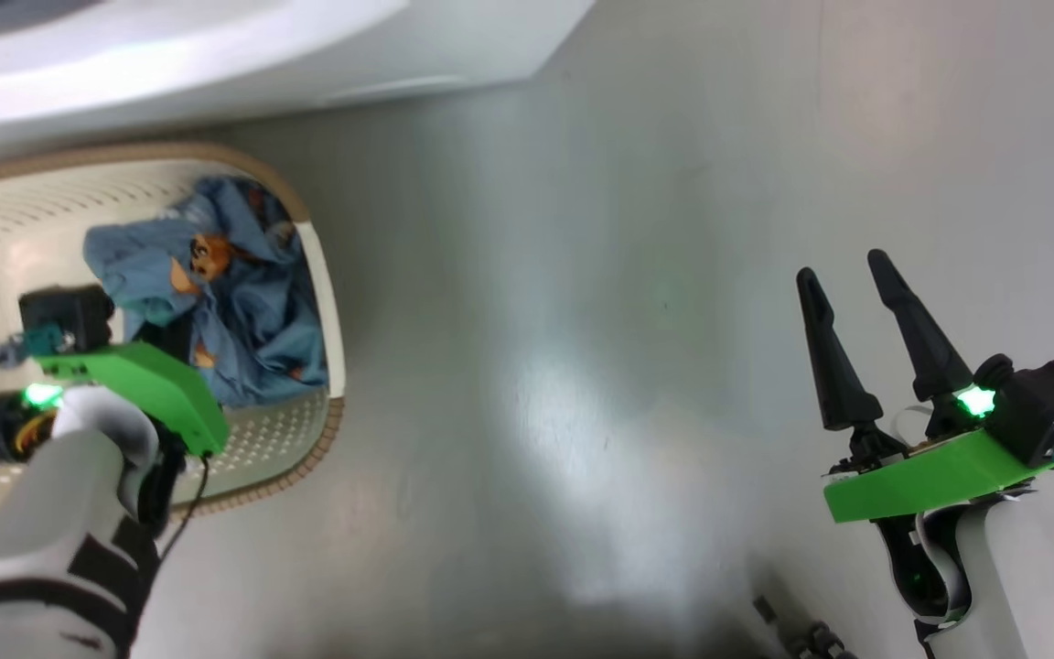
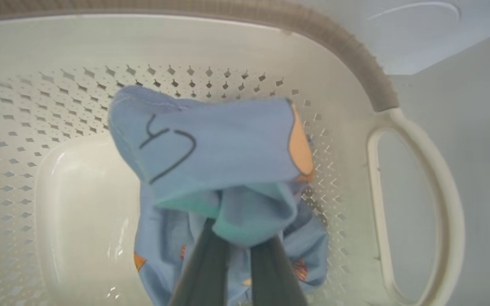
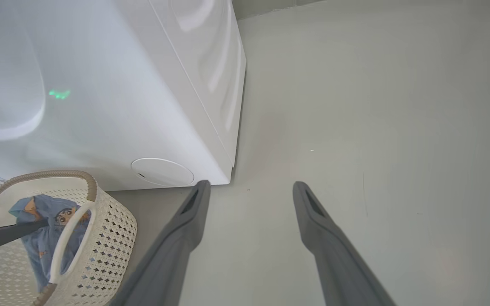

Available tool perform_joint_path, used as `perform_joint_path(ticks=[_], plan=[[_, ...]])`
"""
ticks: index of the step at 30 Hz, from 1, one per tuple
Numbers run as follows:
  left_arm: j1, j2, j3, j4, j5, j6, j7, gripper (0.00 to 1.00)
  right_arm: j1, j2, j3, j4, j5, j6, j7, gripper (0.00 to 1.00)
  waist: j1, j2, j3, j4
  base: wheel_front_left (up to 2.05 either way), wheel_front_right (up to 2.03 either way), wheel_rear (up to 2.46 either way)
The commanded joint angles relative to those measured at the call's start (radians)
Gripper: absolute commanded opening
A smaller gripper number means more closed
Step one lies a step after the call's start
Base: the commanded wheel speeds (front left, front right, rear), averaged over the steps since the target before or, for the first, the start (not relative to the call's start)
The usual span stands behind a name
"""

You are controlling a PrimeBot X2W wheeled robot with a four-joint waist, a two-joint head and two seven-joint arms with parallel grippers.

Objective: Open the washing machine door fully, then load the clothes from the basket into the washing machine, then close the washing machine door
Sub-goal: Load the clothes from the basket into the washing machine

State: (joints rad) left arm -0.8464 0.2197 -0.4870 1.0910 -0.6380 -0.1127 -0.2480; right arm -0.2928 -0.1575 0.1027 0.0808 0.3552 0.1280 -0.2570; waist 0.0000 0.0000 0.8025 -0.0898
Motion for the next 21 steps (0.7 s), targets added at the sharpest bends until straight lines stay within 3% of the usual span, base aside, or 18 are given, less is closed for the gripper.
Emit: perform_joint_path(ticks=[1, 10, 21], plan=[[0.063, 0.042, 0.040, -0.037, 0.010, 0.013, -0.013, 0.00, 0.031, -0.009, 0.027, -0.010, 0.004, 0.003, -0.005, 1.00, 0.0000, 0.0000, -0.089, 0.033, 0.00, 0.00, 0.00], [0.259, 0.036, 0.177, -0.281, 0.086, 0.054, -0.014, 0.00, 0.057, -0.019, 0.049, 0.027, 0.020, 0.003, -0.005, 1.00, 0.0000, 0.0000, -0.229, 0.056, 0.00, 0.00, 0.00], [0.535, -0.020, 0.383, -0.657, 0.253, 0.095, -0.014, 0.00, 0.127, -0.033, 0.080, 0.086, 0.046, 0.003, -0.005, 1.00, 0.0000, 0.0000, -0.437, 0.074, 0.00, 0.00, 0.00]])
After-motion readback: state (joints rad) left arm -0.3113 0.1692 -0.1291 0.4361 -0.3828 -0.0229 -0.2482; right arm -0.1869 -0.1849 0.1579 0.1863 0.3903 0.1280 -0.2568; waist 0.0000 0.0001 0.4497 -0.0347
